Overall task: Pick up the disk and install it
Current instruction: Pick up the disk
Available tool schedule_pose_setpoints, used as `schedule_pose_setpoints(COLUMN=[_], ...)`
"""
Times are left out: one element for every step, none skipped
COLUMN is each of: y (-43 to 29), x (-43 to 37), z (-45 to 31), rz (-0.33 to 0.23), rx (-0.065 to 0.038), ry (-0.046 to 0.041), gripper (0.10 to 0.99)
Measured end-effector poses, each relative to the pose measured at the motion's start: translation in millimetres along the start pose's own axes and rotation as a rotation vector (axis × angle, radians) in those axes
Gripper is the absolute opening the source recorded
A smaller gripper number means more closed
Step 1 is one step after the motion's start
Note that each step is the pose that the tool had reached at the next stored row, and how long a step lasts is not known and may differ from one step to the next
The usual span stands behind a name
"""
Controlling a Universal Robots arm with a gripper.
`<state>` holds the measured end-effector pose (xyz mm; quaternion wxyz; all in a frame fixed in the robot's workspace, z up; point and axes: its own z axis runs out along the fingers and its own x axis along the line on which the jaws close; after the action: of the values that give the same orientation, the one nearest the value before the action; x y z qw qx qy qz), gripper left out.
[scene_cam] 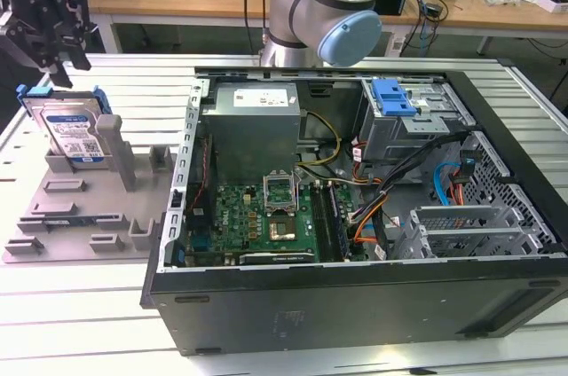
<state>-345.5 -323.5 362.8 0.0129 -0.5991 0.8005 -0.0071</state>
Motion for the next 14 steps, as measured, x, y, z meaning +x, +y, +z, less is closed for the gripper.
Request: schedule_pose_setpoints(y=[-0.2,-0.2,-0.2,-0.1,0.1,1.3,1.9,2.5,3.6,5.3,6.8,7.7,9.0,10.6], x=[-0.4,-0.6,-0.7,-0.8,-1.3,-3.5,-4.4,-5.0,-5.8,-6.7,-7.0,-7.1,-7.1,-7.0], z=[0.1,0.3,0.4,0.5,0.6,0.7,0.9,1.0,1.3,1.6,2.1,2.6,3.3,4.2], rz=[-0.025,-0.059,-0.079,-0.098,-0.120,-0.143,-0.155,-0.164,-0.172,-0.180,-0.187,-0.192,-0.199,-0.203], rx=[-0.001,-0.001,-0.001,-0.002,-0.002,-0.002,-0.002,-0.002,-0.002,-0.002,-0.002,-0.002,-0.002,-0.002], ry=[-0.0005,-0.0015,-0.0020,-0.0025,-0.0031,-0.0031,-0.0028,-0.0024,-0.0020,-0.0010,0.0008,0.0021,0.0033,0.0034], gripper=[0.482,0.482,0.482,0.482,0.482,0.482,0.482,0.482,0.482,0.482,0.482,0.482,0.482,0.482])
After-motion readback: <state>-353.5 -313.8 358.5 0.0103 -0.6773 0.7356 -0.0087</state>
